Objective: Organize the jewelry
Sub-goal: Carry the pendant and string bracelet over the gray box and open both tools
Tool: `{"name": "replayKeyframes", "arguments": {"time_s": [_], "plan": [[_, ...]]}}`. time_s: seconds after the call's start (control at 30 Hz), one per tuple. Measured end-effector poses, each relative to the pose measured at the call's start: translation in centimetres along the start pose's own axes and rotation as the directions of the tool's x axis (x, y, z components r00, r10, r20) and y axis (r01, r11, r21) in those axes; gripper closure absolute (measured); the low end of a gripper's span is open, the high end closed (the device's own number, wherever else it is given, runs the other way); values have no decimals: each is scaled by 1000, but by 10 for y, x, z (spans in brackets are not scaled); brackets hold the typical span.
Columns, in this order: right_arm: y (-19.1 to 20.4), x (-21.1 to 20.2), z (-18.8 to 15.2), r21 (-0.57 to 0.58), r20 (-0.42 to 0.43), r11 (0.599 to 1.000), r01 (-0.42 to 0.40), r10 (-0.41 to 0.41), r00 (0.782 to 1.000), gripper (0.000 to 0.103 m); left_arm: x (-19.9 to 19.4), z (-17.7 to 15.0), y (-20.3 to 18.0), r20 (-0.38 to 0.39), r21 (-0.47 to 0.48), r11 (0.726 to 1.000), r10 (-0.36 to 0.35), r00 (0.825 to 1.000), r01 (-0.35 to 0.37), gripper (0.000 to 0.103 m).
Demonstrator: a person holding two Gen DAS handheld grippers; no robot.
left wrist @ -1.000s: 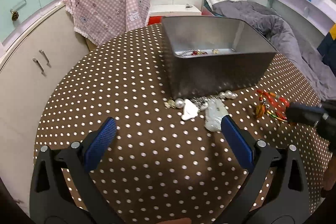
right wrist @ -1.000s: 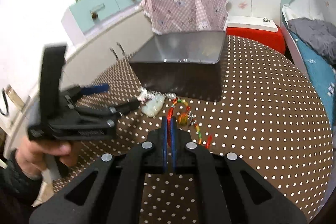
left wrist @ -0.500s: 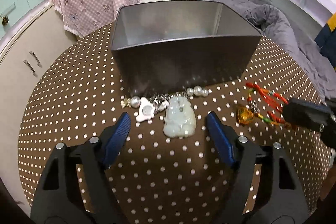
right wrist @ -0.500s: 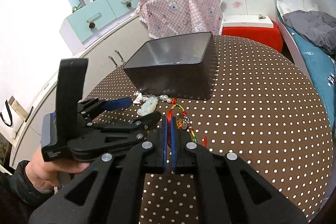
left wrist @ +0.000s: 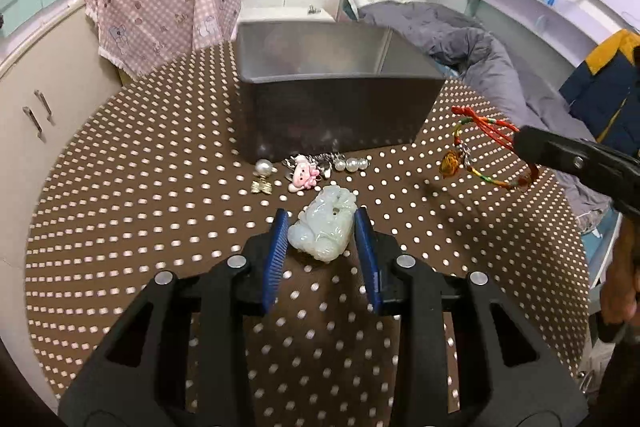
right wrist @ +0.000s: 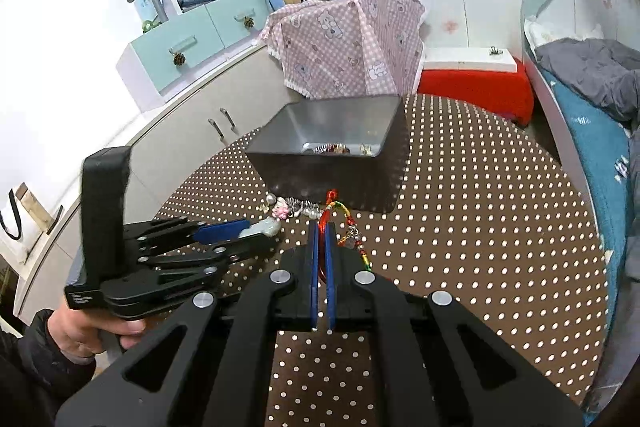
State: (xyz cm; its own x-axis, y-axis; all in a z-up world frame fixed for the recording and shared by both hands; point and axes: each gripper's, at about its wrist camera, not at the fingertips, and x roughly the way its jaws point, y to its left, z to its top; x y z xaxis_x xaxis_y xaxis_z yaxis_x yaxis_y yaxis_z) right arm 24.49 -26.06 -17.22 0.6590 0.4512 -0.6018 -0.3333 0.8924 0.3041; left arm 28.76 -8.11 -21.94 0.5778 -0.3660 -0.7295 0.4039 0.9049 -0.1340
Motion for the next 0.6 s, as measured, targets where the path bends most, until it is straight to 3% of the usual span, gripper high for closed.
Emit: {"name": "replayKeyframes", "arguments": {"time_s": [0.23, 0.6], "plan": [[20, -20, 31, -66, 67, 998, 9, -4, 998, 101, -49, 22, 9, 110, -1, 1000, -11, 994, 11, 70], [54, -51, 108, -199, 214, 979, 34, 9, 977, 101, -95, 90, 18, 277, 41, 998, 25, 961, -38, 70]]}}
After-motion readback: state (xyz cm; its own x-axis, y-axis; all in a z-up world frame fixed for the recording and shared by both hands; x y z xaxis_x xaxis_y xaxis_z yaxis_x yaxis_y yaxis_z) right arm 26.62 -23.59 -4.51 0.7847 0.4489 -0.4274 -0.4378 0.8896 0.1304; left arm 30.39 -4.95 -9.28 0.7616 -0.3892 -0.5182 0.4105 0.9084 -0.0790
